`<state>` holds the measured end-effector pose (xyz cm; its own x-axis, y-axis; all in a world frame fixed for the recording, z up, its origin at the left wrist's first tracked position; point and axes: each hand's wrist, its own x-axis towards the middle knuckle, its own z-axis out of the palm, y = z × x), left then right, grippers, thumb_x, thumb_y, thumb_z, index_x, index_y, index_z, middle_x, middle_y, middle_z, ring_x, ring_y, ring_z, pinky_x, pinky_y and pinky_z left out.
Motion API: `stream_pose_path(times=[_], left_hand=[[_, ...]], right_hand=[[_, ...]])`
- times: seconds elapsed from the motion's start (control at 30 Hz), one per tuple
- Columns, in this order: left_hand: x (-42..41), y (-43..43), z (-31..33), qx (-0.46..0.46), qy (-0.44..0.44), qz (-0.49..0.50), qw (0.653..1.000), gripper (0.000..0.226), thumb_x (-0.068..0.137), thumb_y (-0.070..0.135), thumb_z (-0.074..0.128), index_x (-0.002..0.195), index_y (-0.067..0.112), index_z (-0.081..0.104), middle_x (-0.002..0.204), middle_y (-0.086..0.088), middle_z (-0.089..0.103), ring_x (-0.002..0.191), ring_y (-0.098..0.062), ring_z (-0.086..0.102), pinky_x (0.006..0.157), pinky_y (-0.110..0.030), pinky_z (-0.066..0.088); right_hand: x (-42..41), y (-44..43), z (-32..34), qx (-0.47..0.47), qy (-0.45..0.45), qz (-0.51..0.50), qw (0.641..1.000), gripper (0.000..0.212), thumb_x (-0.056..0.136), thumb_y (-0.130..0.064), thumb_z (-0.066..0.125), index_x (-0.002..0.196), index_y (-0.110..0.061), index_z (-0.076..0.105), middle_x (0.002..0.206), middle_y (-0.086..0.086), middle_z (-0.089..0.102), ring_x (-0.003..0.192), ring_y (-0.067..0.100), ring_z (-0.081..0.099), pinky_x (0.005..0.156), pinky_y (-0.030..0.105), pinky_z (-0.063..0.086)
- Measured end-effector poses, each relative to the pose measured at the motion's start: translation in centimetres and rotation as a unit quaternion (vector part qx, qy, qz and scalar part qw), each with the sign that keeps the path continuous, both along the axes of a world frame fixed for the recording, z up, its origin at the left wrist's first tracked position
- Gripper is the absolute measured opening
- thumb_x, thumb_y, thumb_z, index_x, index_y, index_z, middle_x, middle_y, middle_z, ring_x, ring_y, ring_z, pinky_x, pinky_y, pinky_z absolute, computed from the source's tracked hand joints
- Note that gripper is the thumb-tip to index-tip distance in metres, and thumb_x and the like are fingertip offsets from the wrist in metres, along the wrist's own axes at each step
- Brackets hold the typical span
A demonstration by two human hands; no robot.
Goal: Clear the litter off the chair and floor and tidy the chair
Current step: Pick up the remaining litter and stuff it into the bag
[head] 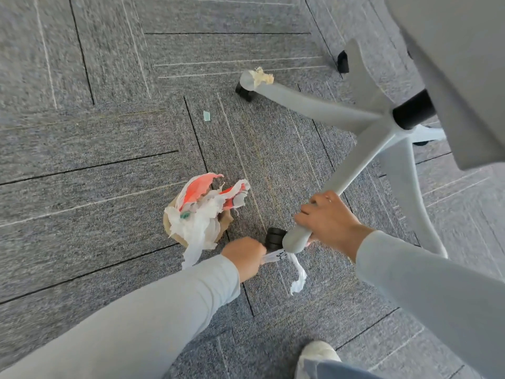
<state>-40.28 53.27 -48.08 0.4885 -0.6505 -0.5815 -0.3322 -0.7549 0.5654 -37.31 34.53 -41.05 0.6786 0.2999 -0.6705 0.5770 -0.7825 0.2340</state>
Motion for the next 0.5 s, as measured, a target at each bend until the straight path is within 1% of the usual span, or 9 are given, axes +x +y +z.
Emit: stream_pose_path(times=[0.07,0.13,0.17,0.23,0.33,0.37,0.4,0.43,0.5], left_hand=[[0.1,0.3,-0.2,-0.01,-0.006,0.015,1.0,0.019,0.095,0.013,0.043,0.091,0.003,0.058,0.07,-0.002,0.044,0.069,-0.021,0.046,0.065,-0.03,0.037],[0.0,0.5,-0.4,-0.038,-0.017,0.053,0.998,0.025,0.096,0.02,0.039,0.096,0.002,0.057,0.092,-0.008,0.046,0.071,-0.018,0.042,0.067,-0.031,0.035],[0.0,0.5,-0.5,-0.057,-0.025,0.08,0.995,0.028,0.097,0.023,0.037,0.096,0.002,0.057,0.097,-0.008,0.044,0.071,-0.015,0.04,0.068,-0.03,0.034],[0.3,0.5,-0.7,-0.087,-0.036,0.12,0.988,0.031,0.098,0.024,0.036,0.093,0.002,0.056,0.098,-0.006,0.041,0.071,-0.013,0.039,0.069,-0.028,0.034],[1.1,0.7,-1.0,-0.103,-0.048,0.167,0.979,0.028,0.097,0.02,0.035,0.09,0.003,0.055,0.101,-0.009,0.049,0.082,-0.021,0.05,0.072,-0.028,0.035],[1.2,0.9,-1.0,-0.095,-0.054,0.159,0.981,0.025,0.097,0.018,0.036,0.089,0.004,0.054,0.1,-0.009,0.051,0.085,-0.023,0.052,0.071,-0.029,0.034],[1.2,1.0,-1.0,-0.083,-0.059,0.128,0.987,0.019,0.096,0.014,0.037,0.088,0.006,0.053,0.098,-0.009,0.053,0.086,-0.023,0.052,0.071,-0.029,0.034],[1.1,1.1,-0.8,-0.072,-0.058,0.082,0.992,0.014,0.093,0.009,0.039,0.086,0.007,0.052,0.097,-0.008,0.054,0.085,-0.023,0.051,0.071,-0.03,0.036],[0.5,0.8,-0.2,-0.07,-0.05,-0.003,0.996,0.013,0.087,0.0,0.041,0.088,0.006,0.052,0.099,-0.01,0.055,0.083,-0.021,0.046,0.073,-0.033,0.042]], right_hand=[[0.9,0.2,-0.1,0.007,-0.01,-0.012,1.0,0.043,0.076,-0.044,0.062,0.114,-0.027,0.051,0.114,-0.003,0.06,0.11,0.026,0.046,0.101,0.045,0.032],[1.8,0.3,-0.2,0.012,-0.023,-0.016,1.0,0.042,0.076,-0.044,0.062,0.113,-0.028,0.051,0.113,-0.004,0.06,0.109,0.025,0.048,0.1,0.044,0.032],[2.1,0.3,-0.2,0.013,-0.028,-0.018,0.999,0.043,0.075,-0.045,0.062,0.113,-0.028,0.051,0.113,-0.004,0.061,0.108,0.025,0.048,0.1,0.044,0.033],[2.6,0.3,-0.3,0.016,-0.035,-0.019,0.999,0.044,0.075,-0.047,0.062,0.113,-0.028,0.052,0.113,-0.004,0.061,0.108,0.026,0.049,0.099,0.044,0.034],[3.1,0.3,-0.6,0.015,-0.037,-0.015,0.999,0.045,0.074,-0.048,0.062,0.113,-0.028,0.052,0.111,-0.005,0.062,0.106,0.025,0.05,0.099,0.044,0.034],[3.2,0.2,-0.6,0.016,-0.038,-0.011,0.999,0.044,0.074,-0.048,0.062,0.112,-0.028,0.052,0.11,-0.005,0.062,0.105,0.025,0.05,0.098,0.044,0.034],[3.4,0.2,-0.6,0.016,-0.038,-0.008,0.999,0.044,0.074,-0.049,0.062,0.112,-0.029,0.052,0.109,-0.006,0.062,0.104,0.024,0.05,0.097,0.043,0.034],[3.5,0.2,-0.5,0.014,-0.037,-0.006,0.999,0.043,0.074,-0.049,0.062,0.112,-0.029,0.052,0.109,-0.007,0.062,0.104,0.024,0.049,0.096,0.042,0.034],[3.7,0.1,-0.2,0.013,-0.036,-0.004,0.999,0.043,0.075,-0.05,0.061,0.111,-0.03,0.052,0.109,-0.007,0.061,0.103,0.023,0.047,0.095,0.041,0.035]])
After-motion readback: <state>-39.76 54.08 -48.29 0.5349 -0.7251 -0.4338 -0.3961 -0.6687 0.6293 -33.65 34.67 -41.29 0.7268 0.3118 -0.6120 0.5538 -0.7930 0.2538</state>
